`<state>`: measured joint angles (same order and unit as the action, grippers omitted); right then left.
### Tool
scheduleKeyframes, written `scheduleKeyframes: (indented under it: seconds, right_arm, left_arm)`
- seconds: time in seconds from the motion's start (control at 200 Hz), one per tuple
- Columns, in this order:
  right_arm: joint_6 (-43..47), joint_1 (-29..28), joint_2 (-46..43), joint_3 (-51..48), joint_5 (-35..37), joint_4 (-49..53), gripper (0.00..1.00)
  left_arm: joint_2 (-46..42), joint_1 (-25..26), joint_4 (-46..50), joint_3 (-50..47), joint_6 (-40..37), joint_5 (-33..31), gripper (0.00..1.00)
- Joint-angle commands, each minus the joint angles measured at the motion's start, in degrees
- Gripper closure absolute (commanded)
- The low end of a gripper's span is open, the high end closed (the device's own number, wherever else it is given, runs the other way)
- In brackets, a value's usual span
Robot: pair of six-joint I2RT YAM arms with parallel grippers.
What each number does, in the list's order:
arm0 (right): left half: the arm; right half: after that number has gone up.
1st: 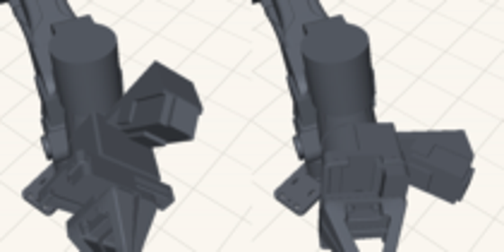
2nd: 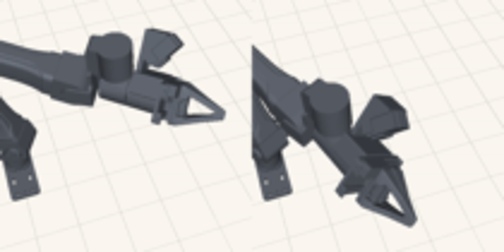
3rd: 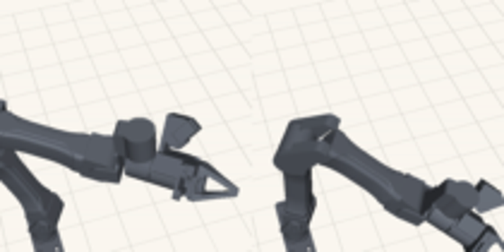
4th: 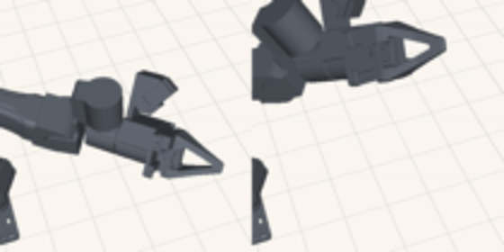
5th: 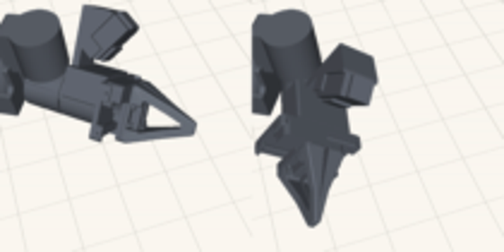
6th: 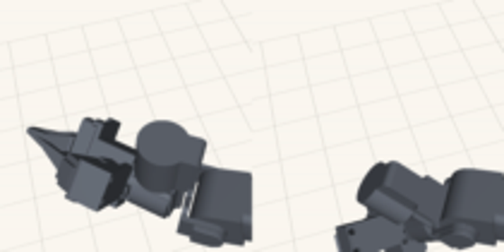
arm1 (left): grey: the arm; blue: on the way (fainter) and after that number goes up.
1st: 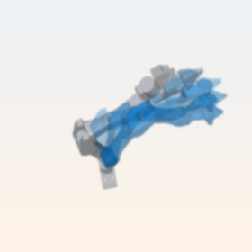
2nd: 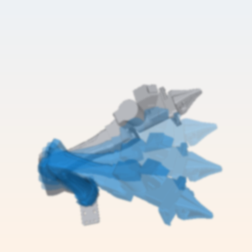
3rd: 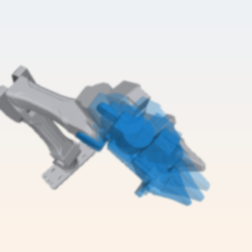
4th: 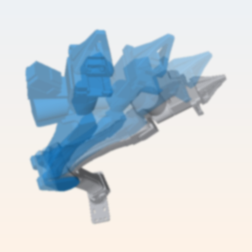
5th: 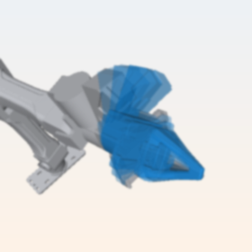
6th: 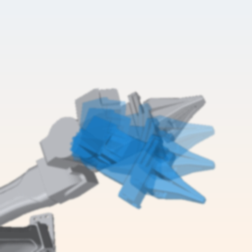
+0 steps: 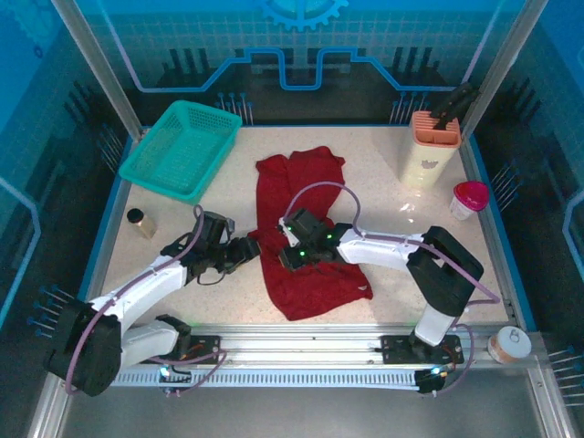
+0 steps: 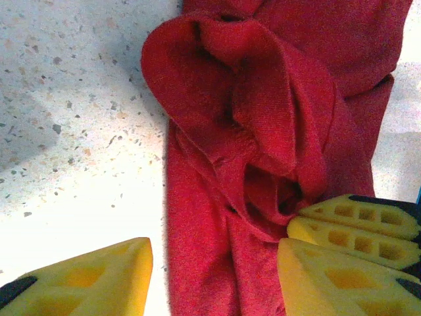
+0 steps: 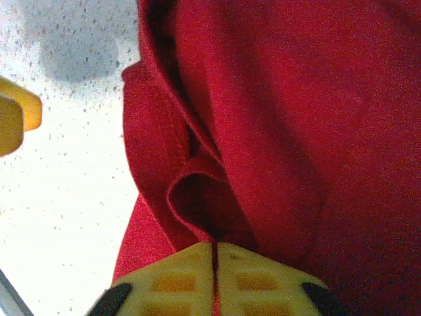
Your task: Fold the inside-out t-shirt
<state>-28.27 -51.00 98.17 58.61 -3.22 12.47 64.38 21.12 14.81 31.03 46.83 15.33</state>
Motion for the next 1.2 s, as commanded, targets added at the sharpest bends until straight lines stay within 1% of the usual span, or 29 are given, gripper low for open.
scheduleKeyframes:
  seconds: [0.0,0.09,0.165,0.205,0.28,0.3,0.35,0.435,0.46,0.495,0.51,0.57,0.64,0.731,0.806,0.861,0.961,1.041,1.136,1.196]
  right_arm:
    - [0.40,-2.25,-0.54,1.81,-1.42,0.15,1.00]
    - [0.33,-3.33,-2.00,1.78,-4.45,0.33,1.00]
    - [0.24,-4.39,-3.25,1.01,-9.35,-1.87,1.00]
    - [-0.01,-5.28,-3.83,0.52,-12.38,-3.94,1.00]
    - [-2.51,-6.98,-3.51,1.48,-18.94,-6.58,1.00]
    - [-3.44,-7.38,-3.25,2.16,-20.33,-6.93,1.00]
    - [-4.68,-8.69,-2.14,3.85,-23.00,-7.60,1.00]
    - [-3.41,-10.87,0.50,5.84,-24.97,-8.03,1.00]
    - [-2.75,-11.26,1.38,6.05,-24.80,-7.79,0.95]
    - [-2.99,-11.48,2.75,6.08,-24.22,-7.33,0.81]
    - [-3.23,-11.49,3.31,5.96,-24.39,-7.33,0.77]
    - [-3.87,-10.97,4.79,5.28,-27.82,-8.79,0.72]
    - [-4.59,-9.99,3.89,4.01,-30.72,-10.64,0.67]
    - [-3.35,-6.95,-0.28,2.23,-30.89,-9.34,0.63]
    - [1.34,-1.35,-3.99,2.62,-27.90,-1.75,0.58]
    - [4.38,3.62,-6.36,3.26,-25.08,3.77,0.54]
    - [8.06,10.94,-9.38,4.10,-17.86,8.55,0.50]
    - [7.96,15.59,-9.69,4.70,-13.71,9.32,0.49]
    - [6.81,19.83,-9.23,4.45,-13.70,7.63,0.49]
    - [5.61,21.46,-9.23,3.54,-14.09,5.42,0.49]
  left_arm:
    - [-0.61,-0.12,1.99,-0.01,-0.96,1.76,0.46]
    - [-1.20,-0.12,1.90,-0.39,-1.21,0.62,0.46]
    - [-1.41,-0.99,1.94,-0.25,-0.97,0.57,0.46]
    - [-1.68,-2.38,2.55,0.35,-0.86,1.56,0.46]
    - [-2.68,-6.65,3.93,2.20,-1.93,4.87,0.45]
    - [-2.98,-7.82,4.36,2.96,-2.60,5.44,0.43]
    - [-2.88,-9.57,6.97,5.39,-4.52,4.76,0.38]
    - [-0.60,-10.40,9.88,8.85,-7.68,3.96,0.36]
    - [0.22,-10.53,10.18,9.29,-8.23,4.08,0.36]
    - [1.51,-10.64,10.48,9.62,-9.00,4.13,0.36]
    - [2.02,-10.66,10.58,9.61,-9.34,4.10,0.36]
    - [4.05,-11.07,10.38,9.19,-10.53,3.85,0.35]
    - [6.52,-11.28,8.63,8.15,-11.09,4.59,0.35]
    - [9.72,-11.28,5.15,6.79,-11.11,8.57,0.33]
    - [11.85,-11.06,0.43,5.06,-10.65,11.36,0.29]
    - [13.33,-10.89,-1.93,4.44,-10.97,11.26,0.28]
    - [16.24,-10.62,-2.41,5.45,-12.86,9.03,0.28]
    - [18.32,-10.34,-2.90,6.14,-13.86,8.96,0.28]
    - [20.50,-9.80,-4.61,6.63,-14.54,8.16,0.28]
    - [21.98,-9.70,-5.43,7.32,-15.08,8.30,0.28]
